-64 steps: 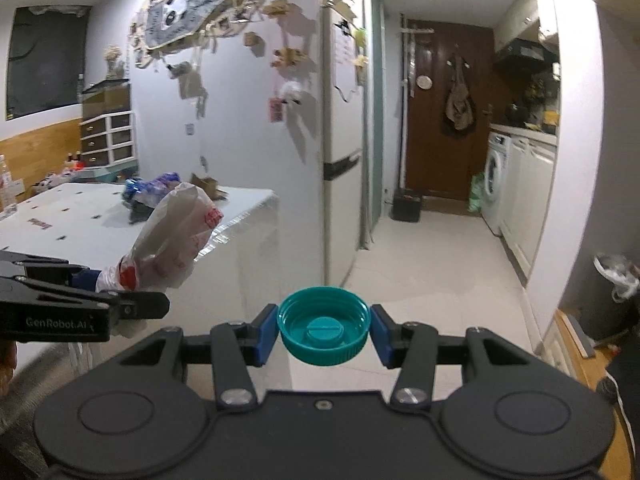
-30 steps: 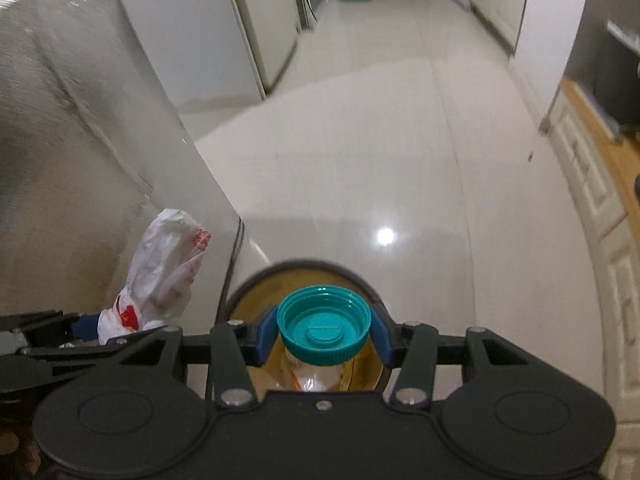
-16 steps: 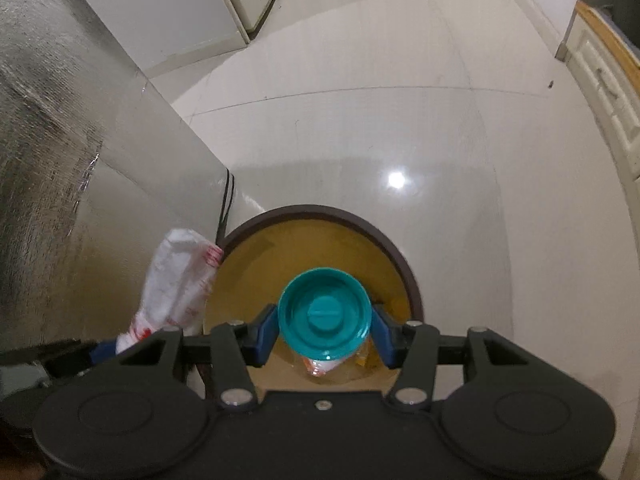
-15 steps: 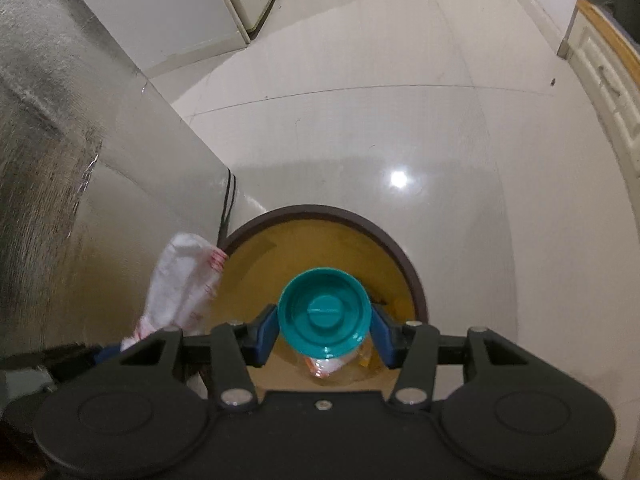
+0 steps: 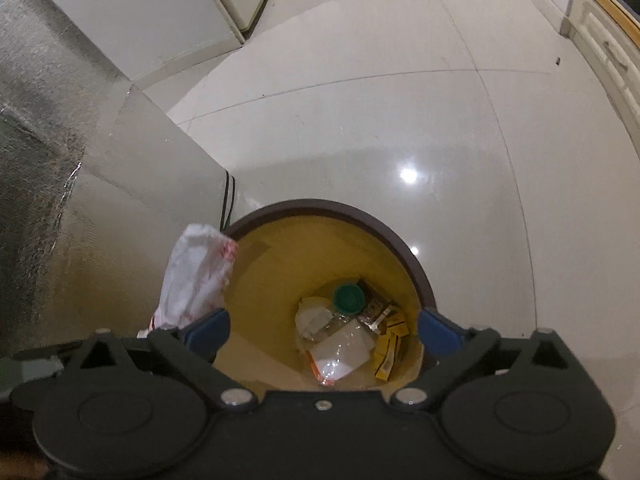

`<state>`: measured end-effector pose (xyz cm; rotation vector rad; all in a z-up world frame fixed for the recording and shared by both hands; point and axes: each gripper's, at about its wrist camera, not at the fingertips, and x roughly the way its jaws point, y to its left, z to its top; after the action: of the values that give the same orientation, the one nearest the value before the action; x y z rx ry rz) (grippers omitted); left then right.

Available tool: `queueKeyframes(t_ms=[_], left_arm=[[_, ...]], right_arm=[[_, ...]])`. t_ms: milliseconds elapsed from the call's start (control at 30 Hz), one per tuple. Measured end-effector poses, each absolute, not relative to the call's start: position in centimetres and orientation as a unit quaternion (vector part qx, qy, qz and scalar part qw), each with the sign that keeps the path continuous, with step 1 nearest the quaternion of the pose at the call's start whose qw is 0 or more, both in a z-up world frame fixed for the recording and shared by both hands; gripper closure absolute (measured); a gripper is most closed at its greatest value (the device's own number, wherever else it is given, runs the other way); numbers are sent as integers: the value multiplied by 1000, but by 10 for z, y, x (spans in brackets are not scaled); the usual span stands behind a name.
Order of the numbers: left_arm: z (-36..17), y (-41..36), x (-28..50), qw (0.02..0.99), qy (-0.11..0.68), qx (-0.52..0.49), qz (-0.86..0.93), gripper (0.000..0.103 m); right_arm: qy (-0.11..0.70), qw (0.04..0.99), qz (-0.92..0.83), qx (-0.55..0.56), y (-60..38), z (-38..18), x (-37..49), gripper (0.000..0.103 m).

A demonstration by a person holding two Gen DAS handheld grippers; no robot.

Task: Collect trash
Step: 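Open the right tool over the bin while the left tool releases the white bag, then move both tools away from the bin back toward the table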

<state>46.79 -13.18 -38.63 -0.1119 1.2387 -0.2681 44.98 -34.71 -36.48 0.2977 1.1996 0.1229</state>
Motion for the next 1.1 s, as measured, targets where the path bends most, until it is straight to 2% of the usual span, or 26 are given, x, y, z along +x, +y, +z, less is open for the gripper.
queueKeyframes(t_ms=[67, 500, 1100], left_arm=[[-390, -135, 469, 803, 582, -35, -125, 16], [-392, -127, 457, 784, 610, 23, -110, 0], [-351, -109, 434, 794, 601, 16, -91, 0]], right_arm=[[565, 811, 52, 146, -349, -369, 449, 0], [583, 801, 59, 122, -357, -377, 433, 0], [577, 810, 46, 95, -363, -346, 401, 0]])
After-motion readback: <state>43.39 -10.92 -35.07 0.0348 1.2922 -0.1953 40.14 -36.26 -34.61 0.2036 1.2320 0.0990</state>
